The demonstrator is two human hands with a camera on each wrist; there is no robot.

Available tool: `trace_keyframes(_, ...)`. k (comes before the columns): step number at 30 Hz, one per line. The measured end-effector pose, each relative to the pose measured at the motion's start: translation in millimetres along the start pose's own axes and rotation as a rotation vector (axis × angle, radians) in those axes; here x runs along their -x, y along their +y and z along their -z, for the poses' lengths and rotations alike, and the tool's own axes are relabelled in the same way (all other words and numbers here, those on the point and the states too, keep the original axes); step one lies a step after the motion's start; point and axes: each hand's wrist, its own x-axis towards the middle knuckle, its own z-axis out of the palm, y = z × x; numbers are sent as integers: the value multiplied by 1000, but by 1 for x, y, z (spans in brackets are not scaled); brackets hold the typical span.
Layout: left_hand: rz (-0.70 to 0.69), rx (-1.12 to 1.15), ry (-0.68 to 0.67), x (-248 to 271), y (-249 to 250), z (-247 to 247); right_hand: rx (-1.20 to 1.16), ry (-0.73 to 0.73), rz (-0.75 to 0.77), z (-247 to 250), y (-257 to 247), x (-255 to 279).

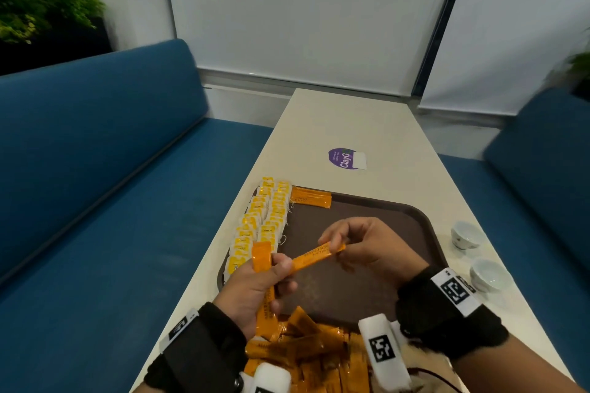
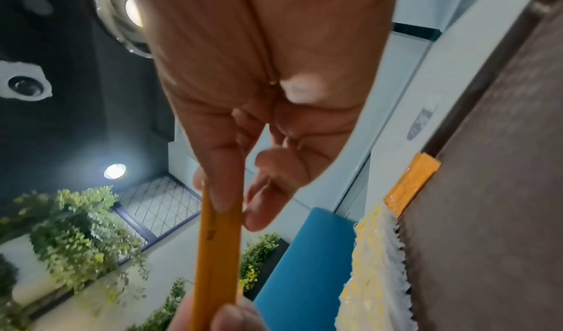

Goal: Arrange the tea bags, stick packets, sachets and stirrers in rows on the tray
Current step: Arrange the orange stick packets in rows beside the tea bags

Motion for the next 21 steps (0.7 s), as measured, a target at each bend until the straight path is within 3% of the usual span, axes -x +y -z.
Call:
trace_keyframes(5, -219, -271, 111, -3, -1, 3, 145, 35, -31, 6, 11, 4)
trace_keyframes(9, -367, -404, 177, -7, -1, 3, 8, 113, -90, 5, 18, 2)
trace_keyframes(13, -349, -342, 244, -10, -1, 1, -120, 175, -198, -5, 28, -4)
trace_keyframes(17, -268, -327, 233, -15, -4, -5, -40, 63, -263, -27, 37, -9)
trace_keyframes(21, -228, -335, 209, -17, -6, -5, -180, 57, -267, -38, 46, -16)
